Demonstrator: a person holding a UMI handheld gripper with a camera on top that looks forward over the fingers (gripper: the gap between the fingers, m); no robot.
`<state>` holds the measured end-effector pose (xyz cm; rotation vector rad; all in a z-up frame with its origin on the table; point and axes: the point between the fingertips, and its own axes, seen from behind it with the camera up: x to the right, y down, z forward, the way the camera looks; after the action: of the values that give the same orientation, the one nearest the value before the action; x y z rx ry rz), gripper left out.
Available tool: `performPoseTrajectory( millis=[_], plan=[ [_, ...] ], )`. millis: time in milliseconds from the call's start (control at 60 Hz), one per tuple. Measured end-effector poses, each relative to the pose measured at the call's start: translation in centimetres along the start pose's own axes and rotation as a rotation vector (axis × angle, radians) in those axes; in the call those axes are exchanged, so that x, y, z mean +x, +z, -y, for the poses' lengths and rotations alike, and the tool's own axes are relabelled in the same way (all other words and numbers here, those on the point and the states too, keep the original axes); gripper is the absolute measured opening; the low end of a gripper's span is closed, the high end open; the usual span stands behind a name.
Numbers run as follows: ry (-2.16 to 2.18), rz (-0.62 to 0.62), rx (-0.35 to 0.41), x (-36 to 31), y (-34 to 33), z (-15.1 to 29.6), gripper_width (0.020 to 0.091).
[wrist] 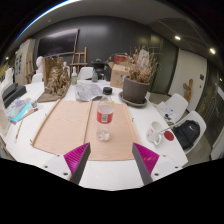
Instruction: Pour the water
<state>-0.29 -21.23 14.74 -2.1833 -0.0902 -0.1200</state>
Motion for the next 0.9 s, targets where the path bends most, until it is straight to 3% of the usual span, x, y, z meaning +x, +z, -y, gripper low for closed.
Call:
performPoseTrajectory(
  millis=[167, 433, 533, 600, 650, 783, 900],
  plan=[
    [0.029, 0.046, 0.075, -2.5, 4.9, 2.1, 0.0856],
    [0.074, 0.054, 0.129, -3.3, 16.4, 3.8, 0.0822],
    [0.087, 0.067, 0.132, -3.6, 19.0, 4.0, 0.0678],
    [0.085, 0.083, 0.139, -3.8, 20.0, 4.1, 0.0487],
    [0.079, 0.092, 0.154, -4.0, 20.0, 4.4, 0.0458],
    [0.066, 0.105, 0.16, -3.8, 20.2, 4.3, 0.0295],
    [0.084, 0.13, 0.155, -3.5, 19.4, 4.6, 0.0263]
  ],
)
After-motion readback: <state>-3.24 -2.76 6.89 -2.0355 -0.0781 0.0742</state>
